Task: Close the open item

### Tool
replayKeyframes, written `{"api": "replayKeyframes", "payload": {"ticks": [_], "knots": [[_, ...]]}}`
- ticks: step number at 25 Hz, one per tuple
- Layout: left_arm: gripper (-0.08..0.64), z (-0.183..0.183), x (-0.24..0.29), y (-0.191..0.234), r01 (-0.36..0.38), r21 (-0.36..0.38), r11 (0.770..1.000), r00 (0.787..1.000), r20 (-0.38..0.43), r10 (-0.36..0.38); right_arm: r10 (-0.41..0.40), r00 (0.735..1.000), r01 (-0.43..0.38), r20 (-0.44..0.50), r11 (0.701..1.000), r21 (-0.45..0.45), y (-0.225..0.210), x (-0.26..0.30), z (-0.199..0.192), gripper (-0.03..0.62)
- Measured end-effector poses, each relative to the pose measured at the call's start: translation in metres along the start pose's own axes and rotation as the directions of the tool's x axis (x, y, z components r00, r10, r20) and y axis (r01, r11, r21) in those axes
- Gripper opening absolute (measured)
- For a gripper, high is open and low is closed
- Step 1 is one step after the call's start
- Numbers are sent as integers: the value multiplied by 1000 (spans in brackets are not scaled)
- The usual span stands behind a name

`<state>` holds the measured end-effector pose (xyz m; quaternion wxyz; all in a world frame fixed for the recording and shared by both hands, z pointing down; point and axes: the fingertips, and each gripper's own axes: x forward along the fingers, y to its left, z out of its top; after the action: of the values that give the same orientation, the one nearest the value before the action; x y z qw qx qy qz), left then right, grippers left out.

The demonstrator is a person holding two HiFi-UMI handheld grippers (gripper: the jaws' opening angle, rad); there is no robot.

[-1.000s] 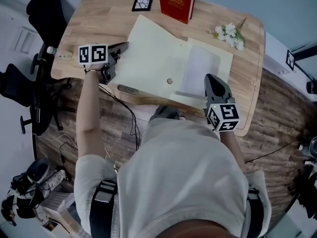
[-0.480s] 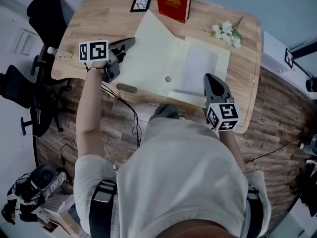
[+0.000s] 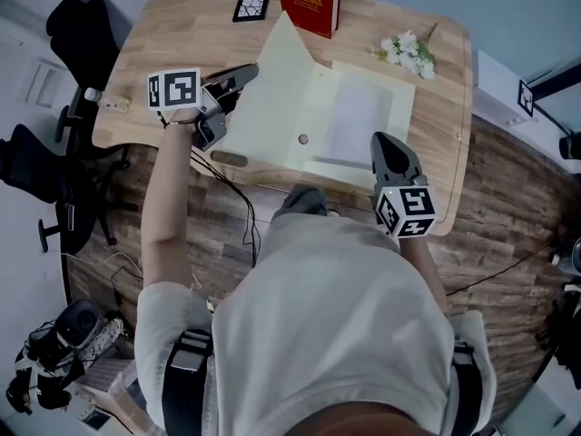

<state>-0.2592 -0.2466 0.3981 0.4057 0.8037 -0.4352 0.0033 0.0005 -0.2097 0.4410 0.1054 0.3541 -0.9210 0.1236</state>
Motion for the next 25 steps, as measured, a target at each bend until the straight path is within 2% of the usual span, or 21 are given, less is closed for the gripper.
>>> {"api": "replayKeyframes", "payload": {"ticks": [5,13,17,25], "knots": [[48,-2,14,-25,67,15,998,998,-10,-66,-14,1000,14,7,1000,3,-2,-10,-2,19],[53,-7,36,-56,127,27,991,992,-27,-127,-42,999,42,18,999,5,-5,-28,-4,19],[58,-11,50,-75,181,45,983,983,-43,-179,-62,998,62,29,998,4,-9,-36,-3,18],[58,-23,75,-97,233,43,972,971,-72,-230,-96,995,95,39,995,8,-15,-51,-4,18]]}}
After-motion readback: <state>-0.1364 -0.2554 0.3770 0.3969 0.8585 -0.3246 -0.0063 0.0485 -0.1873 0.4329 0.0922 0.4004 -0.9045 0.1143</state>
